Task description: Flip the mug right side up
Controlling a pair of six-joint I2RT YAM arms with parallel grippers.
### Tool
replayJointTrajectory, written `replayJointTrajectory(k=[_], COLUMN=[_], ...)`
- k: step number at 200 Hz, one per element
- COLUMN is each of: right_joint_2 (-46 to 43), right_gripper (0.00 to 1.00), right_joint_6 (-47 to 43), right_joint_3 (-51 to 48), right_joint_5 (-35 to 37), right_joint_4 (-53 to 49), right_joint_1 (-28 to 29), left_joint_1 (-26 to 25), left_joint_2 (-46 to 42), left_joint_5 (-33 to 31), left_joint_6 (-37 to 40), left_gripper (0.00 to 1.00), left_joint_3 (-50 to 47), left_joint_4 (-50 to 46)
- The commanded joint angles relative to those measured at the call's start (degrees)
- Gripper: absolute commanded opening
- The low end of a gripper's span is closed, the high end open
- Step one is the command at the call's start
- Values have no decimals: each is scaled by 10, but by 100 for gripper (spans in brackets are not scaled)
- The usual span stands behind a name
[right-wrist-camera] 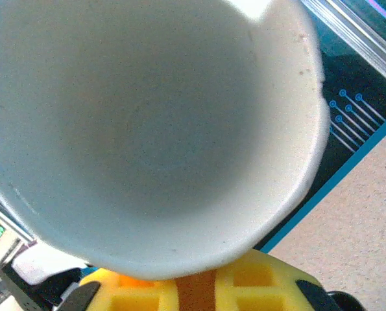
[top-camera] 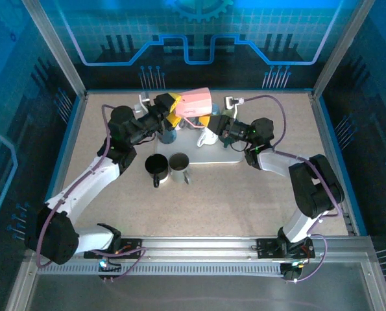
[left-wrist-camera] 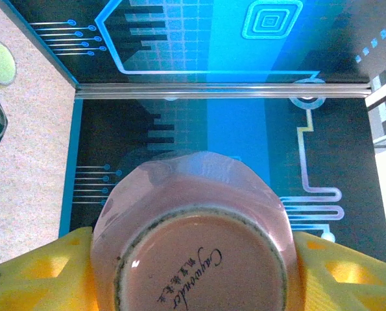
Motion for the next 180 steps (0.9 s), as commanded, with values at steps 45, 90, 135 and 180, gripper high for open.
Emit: replayJointTrajectory(k=[45,90,135,180], right_joint_2=[-134,-328,-451,-441], right_gripper=[0,0,0,0], right_joint_6=[-105,-327,-511,-533], right_joint_3=[-61,-93,-38,-21], right_joint_5=[41,158,391,584], right_joint_4=[-146,-516,-895,-1065], right_joint_1=[-12,-4,72,181], left_joint_1=[-11,-7,-11,-16], left_joint_2=[-65,-160,-234,-279], left_joint_5=[39,5,-83,-145], left_joint_6=[90,325,498,584], left_gripper=[89,99,99,99], left_joint_3=[-39,-19,-1,-19], left_joint_4=[-19,-293,-503,-558])
